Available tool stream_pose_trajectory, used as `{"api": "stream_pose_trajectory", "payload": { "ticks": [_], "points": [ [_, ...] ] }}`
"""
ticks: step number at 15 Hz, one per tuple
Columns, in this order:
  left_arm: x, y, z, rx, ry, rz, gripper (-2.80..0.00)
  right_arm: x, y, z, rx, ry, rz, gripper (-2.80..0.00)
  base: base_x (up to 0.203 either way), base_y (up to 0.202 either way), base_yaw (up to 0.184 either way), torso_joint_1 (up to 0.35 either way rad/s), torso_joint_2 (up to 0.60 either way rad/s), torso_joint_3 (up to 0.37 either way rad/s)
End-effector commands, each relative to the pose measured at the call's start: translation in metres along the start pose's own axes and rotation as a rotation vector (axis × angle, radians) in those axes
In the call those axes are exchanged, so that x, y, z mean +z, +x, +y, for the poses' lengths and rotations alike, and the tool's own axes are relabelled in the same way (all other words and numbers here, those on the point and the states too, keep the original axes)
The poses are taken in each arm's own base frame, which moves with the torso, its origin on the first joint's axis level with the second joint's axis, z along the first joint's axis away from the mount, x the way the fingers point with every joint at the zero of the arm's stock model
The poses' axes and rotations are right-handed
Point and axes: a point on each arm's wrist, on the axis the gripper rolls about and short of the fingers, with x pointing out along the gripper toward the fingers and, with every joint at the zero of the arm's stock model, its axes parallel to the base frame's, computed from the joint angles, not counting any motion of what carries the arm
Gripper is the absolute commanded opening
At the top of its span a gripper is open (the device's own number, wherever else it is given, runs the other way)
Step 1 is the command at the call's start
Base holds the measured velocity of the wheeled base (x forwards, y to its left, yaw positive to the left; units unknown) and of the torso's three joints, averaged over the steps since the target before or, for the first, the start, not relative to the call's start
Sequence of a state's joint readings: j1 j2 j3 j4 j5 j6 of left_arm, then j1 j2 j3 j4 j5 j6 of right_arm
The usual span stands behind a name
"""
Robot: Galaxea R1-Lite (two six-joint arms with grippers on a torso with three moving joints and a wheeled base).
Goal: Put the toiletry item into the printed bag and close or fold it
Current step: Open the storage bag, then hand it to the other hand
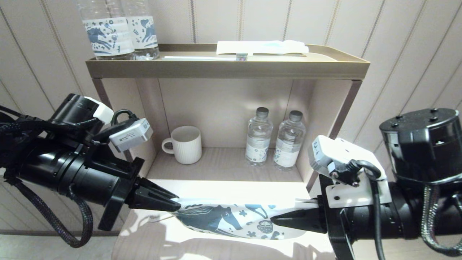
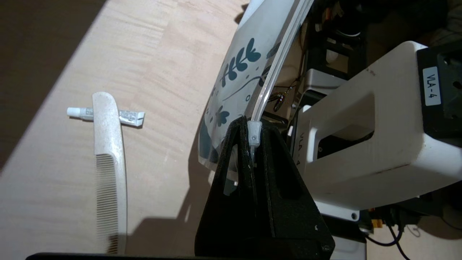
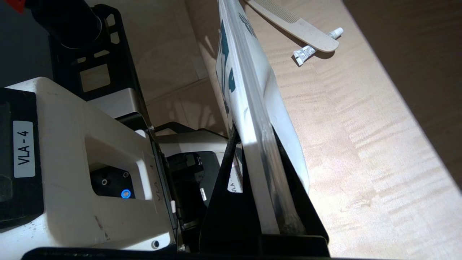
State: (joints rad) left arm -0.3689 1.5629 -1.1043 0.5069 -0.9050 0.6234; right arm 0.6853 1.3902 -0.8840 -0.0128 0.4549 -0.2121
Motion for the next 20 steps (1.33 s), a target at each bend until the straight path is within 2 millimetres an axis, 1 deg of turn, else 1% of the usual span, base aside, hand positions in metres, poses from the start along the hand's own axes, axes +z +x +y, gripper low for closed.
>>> {"api": "stream_pose_trajectory", "payload": {
  "ticks": [1,5,6,9,13,15,17,18,19,20],
  "points": [
    [-0.001,-0.002,-0.002,-0.003,0.004,-0.009,-2.80,0.001,-0.002,0.002,0.005,-0.006,-0.008,-2.80,0.000,0.000,0.000,0.000,0.00,0.000],
    [0.000,-0.001,-0.001,-0.010,0.013,-0.016,-2.80,0.001,-0.001,0.002,0.007,-0.007,-0.008,-2.80,0.000,0.000,0.000,0.000,0.00,0.000],
    [-0.001,0.000,-0.003,-0.014,0.014,-0.013,0.00,0.001,0.000,0.001,0.007,-0.006,-0.006,-2.80,0.000,0.000,0.000,0.000,0.00,0.000],
    [0.005,0.000,-0.001,-0.018,0.029,-0.026,0.00,0.000,0.000,0.001,0.009,-0.004,-0.002,-2.80,0.000,0.000,0.000,0.000,0.00,0.000],
    [0.001,0.003,-0.001,-0.065,0.022,-0.041,0.00,0.002,0.002,0.002,0.026,-0.006,-0.008,-2.80,0.000,0.000,0.000,0.000,0.00,0.000],
    [-0.001,0.012,-0.002,-0.096,0.020,-0.023,0.00,0.004,0.001,0.002,0.027,-0.008,-0.014,-2.80,0.000,0.000,0.000,0.000,0.00,0.000],
    [-0.004,0.016,0.000,-0.100,0.016,-0.019,0.00,0.005,0.001,0.002,0.025,-0.008,-0.019,-2.80,0.000,0.000,0.000,0.000,0.00,0.000],
    [-0.005,0.016,0.001,-0.100,0.013,-0.018,-2.13,0.005,0.001,0.002,0.026,-0.007,-0.019,-2.80,0.000,0.000,0.000,0.000,0.00,0.000],
    [-0.004,0.016,0.000,-0.098,0.018,-0.019,-2.80,0.005,0.001,0.002,0.026,-0.007,-0.018,-2.80,0.000,0.000,0.000,0.000,0.00,0.000],
    [-0.004,0.016,0.000,-0.097,0.018,-0.020,-2.80,0.005,0.002,0.001,0.026,-0.006,-0.016,-2.80,0.000,0.000,0.000,0.000,0.00,0.000]
  ]
}}
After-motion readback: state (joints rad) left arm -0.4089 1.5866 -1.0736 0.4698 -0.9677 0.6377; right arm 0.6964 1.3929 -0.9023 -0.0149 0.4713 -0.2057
